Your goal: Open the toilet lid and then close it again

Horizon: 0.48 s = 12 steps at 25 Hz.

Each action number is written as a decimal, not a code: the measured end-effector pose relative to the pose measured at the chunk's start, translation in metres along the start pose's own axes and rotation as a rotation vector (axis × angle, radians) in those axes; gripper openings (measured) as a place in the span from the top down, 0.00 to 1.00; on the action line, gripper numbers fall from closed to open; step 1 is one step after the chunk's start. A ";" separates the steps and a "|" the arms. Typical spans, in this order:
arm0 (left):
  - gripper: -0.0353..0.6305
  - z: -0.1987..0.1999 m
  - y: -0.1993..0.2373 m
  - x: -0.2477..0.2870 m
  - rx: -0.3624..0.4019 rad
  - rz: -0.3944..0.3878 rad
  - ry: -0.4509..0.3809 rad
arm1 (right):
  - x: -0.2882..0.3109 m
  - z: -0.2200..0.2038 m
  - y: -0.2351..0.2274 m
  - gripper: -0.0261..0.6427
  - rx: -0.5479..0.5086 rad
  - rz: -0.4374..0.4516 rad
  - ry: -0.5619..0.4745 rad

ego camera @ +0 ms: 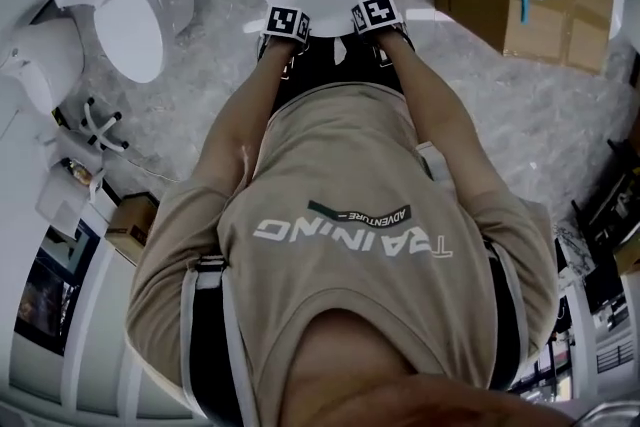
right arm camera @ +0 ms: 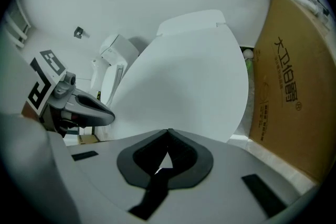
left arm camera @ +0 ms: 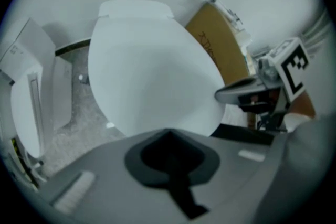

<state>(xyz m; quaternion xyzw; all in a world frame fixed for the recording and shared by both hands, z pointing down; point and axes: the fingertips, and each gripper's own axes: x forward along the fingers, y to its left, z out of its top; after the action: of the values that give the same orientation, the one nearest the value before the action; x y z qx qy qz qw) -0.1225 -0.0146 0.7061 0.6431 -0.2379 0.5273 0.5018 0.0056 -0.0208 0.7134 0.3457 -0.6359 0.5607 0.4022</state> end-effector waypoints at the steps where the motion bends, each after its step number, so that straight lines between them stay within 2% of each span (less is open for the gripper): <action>1: 0.94 -0.003 0.000 0.005 -0.026 -0.002 -0.011 | 0.005 -0.004 -0.003 0.94 0.014 0.017 0.002; 5: 0.94 -0.005 -0.003 0.031 -0.062 0.012 -0.056 | 0.023 -0.016 -0.019 0.94 0.050 0.057 0.002; 12: 0.94 -0.018 0.006 0.066 -0.115 0.019 -0.060 | 0.051 -0.033 -0.031 0.94 0.068 0.071 -0.020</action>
<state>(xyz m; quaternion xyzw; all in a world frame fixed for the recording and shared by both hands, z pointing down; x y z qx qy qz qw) -0.1139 0.0139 0.7679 0.6264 -0.2888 0.4981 0.5255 0.0146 0.0088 0.7743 0.3421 -0.6324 0.5924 0.3635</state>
